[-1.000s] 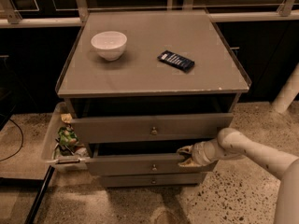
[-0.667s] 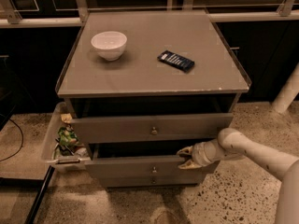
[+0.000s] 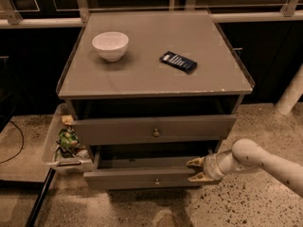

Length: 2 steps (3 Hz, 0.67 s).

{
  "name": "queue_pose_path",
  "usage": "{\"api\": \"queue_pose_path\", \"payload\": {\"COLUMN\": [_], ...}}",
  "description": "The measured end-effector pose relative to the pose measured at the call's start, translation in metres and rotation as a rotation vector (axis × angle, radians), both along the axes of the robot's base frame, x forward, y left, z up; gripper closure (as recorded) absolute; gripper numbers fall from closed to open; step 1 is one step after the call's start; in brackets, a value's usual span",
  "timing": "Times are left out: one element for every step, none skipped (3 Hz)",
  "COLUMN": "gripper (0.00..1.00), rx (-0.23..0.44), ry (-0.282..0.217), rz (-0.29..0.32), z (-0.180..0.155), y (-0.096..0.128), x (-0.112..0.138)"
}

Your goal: Open middle drawer

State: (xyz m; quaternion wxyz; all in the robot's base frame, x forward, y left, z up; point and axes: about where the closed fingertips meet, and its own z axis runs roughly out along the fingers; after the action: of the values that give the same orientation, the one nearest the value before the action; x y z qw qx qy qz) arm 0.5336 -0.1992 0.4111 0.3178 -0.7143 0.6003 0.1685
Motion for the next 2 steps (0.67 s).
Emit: {"api": "queue_pose_path", "payload": {"gripper": [0.84, 1.0], "rx": [-0.009, -0.008], "ry": [-0.008, -0.011], "rz": [0.001, -0.008], "z": [0.011, 0.017], "y": [-0.014, -0.021], "x": [-0.032, -0.057]}}
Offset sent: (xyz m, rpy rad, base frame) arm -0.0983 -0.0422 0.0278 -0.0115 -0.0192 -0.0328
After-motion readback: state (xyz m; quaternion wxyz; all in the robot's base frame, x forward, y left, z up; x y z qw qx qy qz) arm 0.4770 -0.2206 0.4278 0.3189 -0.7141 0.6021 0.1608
